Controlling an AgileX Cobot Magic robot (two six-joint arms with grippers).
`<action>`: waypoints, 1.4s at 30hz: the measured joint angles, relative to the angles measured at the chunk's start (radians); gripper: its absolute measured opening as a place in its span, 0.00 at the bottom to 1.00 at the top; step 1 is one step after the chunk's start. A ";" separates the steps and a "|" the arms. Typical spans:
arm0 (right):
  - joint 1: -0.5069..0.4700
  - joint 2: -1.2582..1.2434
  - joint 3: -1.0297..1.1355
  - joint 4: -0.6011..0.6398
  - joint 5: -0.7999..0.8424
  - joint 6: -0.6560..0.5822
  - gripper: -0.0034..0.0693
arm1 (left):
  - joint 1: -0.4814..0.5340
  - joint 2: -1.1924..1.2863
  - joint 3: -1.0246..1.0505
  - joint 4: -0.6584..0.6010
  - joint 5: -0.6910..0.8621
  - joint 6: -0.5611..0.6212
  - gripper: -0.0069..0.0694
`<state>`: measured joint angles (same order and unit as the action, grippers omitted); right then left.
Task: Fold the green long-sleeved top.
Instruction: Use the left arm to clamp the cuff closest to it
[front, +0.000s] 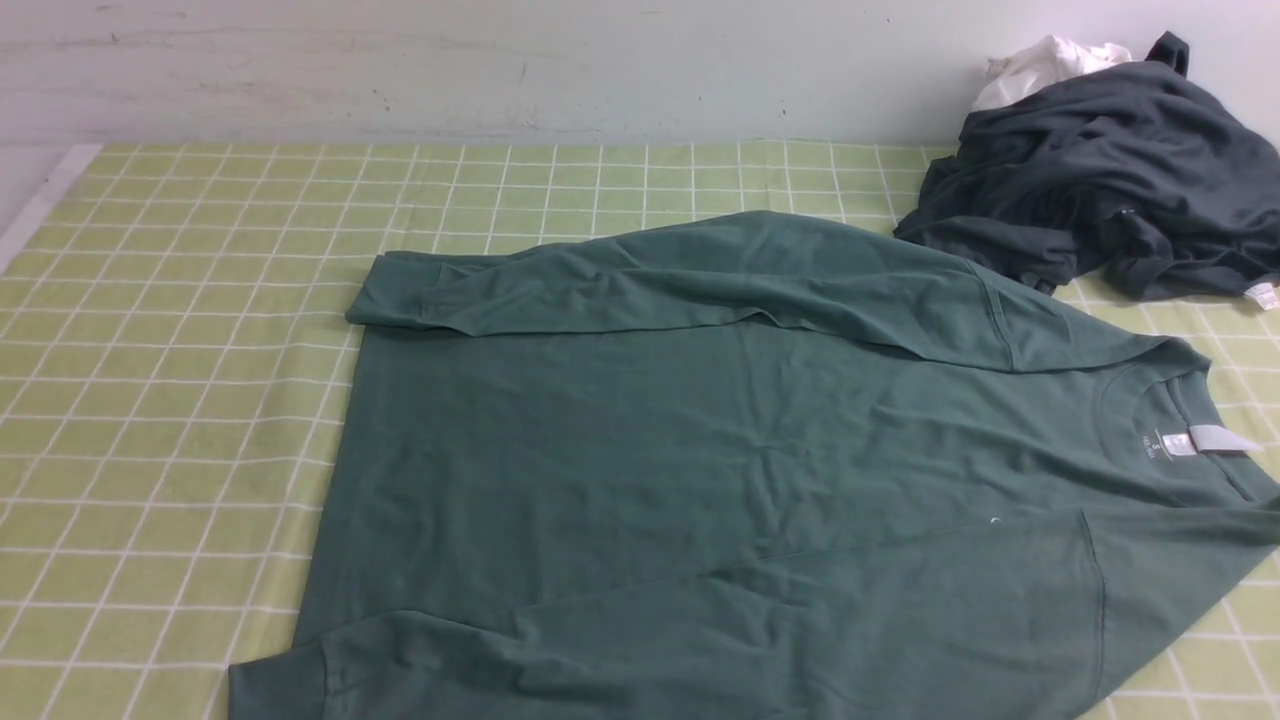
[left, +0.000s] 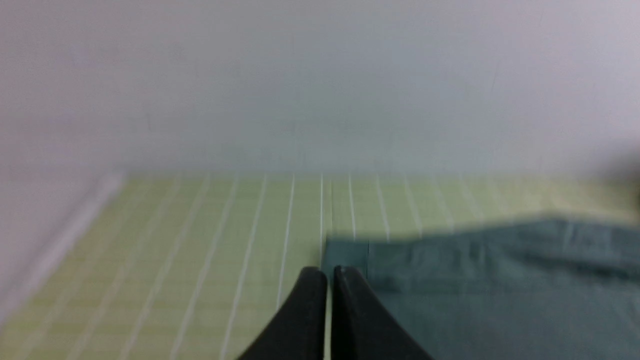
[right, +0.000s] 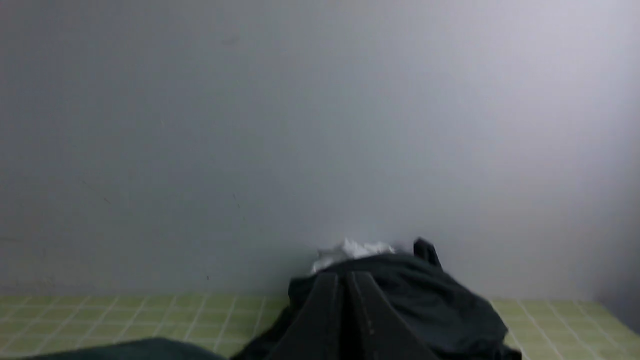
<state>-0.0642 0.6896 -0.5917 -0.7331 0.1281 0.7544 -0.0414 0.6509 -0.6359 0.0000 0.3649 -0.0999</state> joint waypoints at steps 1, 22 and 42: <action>0.020 0.019 0.000 0.005 0.061 0.017 0.03 | 0.000 0.027 0.000 -0.017 0.048 0.003 0.10; 0.394 0.470 -0.034 0.887 0.581 -0.982 0.03 | 0.000 0.761 0.018 -0.267 0.316 0.271 0.54; 0.394 0.470 -0.034 0.938 0.562 -0.988 0.03 | 0.000 0.783 -0.031 -0.268 0.244 0.190 0.10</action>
<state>0.3297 1.1596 -0.6259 0.2046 0.6901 -0.2339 -0.0414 1.4338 -0.6667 -0.2682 0.6088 0.0902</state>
